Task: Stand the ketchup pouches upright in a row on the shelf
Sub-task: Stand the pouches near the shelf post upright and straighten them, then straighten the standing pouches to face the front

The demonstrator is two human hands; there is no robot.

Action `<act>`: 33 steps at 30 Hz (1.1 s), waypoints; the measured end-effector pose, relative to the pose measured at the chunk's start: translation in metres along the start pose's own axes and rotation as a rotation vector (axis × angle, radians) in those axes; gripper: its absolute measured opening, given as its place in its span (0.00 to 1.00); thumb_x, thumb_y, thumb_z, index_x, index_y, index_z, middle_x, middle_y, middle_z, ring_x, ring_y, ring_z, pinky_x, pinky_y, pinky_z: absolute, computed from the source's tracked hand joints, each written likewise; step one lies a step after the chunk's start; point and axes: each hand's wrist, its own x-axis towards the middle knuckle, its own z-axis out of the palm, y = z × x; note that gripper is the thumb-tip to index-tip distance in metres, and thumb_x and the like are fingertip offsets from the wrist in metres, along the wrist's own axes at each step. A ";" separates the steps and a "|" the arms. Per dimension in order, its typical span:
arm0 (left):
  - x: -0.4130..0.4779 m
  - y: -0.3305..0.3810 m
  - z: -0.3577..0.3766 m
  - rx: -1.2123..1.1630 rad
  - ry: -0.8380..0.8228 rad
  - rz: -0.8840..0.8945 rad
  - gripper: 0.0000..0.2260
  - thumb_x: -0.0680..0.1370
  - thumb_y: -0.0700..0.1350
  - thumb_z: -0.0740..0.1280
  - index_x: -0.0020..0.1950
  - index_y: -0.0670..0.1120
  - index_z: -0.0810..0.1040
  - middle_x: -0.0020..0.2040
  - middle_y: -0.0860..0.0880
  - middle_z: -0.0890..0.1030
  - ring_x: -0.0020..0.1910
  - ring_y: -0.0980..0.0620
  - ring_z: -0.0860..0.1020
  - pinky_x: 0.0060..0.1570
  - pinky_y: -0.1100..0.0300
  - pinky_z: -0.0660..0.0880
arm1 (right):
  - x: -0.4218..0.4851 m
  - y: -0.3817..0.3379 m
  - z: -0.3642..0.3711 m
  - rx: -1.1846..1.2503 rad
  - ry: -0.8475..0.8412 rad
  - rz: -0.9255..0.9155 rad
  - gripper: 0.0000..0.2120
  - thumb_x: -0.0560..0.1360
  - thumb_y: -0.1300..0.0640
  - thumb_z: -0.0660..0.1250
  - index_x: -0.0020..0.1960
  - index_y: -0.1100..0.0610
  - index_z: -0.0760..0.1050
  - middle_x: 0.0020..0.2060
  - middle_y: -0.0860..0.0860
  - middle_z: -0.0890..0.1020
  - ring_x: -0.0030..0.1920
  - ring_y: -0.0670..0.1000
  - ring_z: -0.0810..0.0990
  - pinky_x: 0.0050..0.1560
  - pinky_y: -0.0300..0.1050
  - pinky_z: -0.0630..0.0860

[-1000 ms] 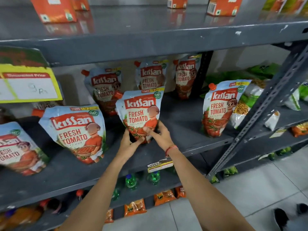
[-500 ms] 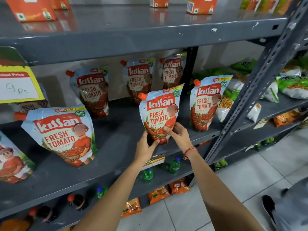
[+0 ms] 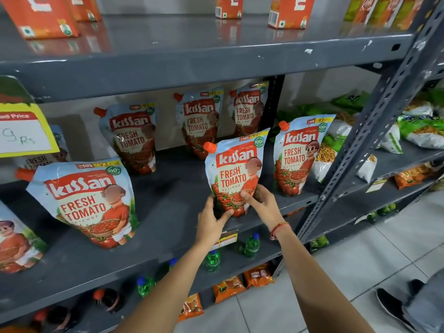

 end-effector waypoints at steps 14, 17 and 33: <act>-0.071 -0.031 -0.112 -0.102 0.311 0.104 0.08 0.75 0.43 0.68 0.53 0.49 0.80 0.51 0.50 0.84 0.49 0.64 0.80 0.49 0.74 0.74 | -0.063 -0.011 0.073 -0.143 0.681 -0.292 0.21 0.73 0.40 0.65 0.53 0.57 0.74 0.49 0.51 0.75 0.51 0.54 0.77 0.48 0.37 0.74; -0.095 -0.050 -0.148 -0.153 0.544 0.072 0.04 0.76 0.44 0.66 0.49 0.50 0.80 0.46 0.48 0.84 0.44 0.63 0.80 0.45 0.74 0.74 | -0.068 -0.019 0.118 -0.276 0.522 -0.403 0.21 0.72 0.43 0.65 0.54 0.60 0.76 0.51 0.54 0.74 0.53 0.55 0.76 0.50 0.46 0.76; -0.052 -0.099 -0.266 -0.055 0.055 -0.101 0.34 0.67 0.48 0.76 0.69 0.47 0.67 0.67 0.46 0.74 0.65 0.47 0.73 0.63 0.54 0.70 | -0.045 -0.040 0.267 -0.045 -0.291 0.039 0.26 0.65 0.47 0.76 0.59 0.53 0.73 0.55 0.49 0.83 0.57 0.48 0.80 0.62 0.53 0.76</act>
